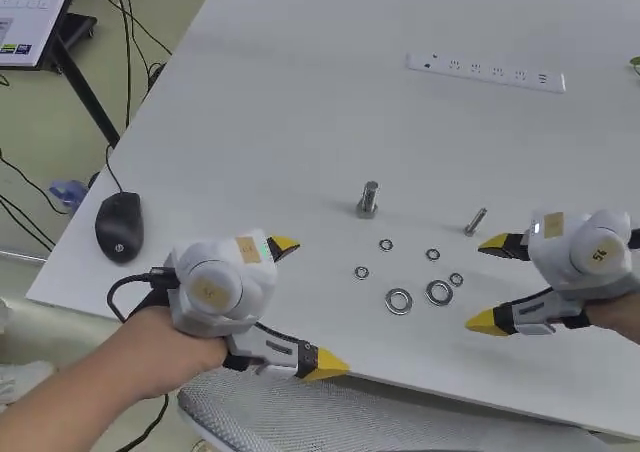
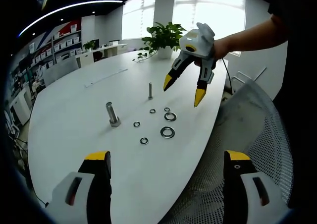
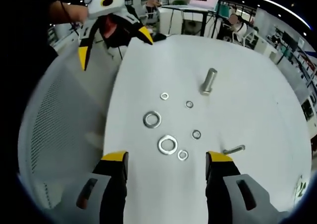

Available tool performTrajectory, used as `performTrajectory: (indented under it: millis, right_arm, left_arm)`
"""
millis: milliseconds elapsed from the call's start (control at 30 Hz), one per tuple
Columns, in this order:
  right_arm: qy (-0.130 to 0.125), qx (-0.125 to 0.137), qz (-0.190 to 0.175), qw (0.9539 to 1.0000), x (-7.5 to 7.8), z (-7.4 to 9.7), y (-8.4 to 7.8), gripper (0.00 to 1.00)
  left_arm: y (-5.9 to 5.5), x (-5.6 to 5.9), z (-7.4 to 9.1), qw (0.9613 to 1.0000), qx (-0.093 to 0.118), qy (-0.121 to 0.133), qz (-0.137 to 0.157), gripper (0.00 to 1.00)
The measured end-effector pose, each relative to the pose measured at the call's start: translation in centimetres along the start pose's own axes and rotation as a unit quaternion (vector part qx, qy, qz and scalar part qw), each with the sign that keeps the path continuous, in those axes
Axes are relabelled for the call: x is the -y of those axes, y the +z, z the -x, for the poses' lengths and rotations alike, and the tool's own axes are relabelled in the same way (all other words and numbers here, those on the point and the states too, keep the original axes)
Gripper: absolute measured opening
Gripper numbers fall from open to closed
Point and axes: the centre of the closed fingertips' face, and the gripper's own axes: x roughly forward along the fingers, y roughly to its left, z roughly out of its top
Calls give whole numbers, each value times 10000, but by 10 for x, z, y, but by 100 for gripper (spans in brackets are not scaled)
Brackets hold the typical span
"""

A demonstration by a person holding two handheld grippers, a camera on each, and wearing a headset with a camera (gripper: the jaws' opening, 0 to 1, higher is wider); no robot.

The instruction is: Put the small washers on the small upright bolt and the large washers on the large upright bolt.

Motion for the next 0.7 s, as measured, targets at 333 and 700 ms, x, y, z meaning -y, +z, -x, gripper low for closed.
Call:
performTrajectory:
  millis: [333, 700]
  right_arm:
    - [224, -379, 508, 9977, -1, -22, -1, 61]
    - [363, -671, 818, 9937, -4, -40, -3, 53]
  left_arm:
    - [-4, 1, 3, 10000, -14, -22, 1, 94]
    - [-9, -2, 4, 9999, -50, 6, -141, 94]
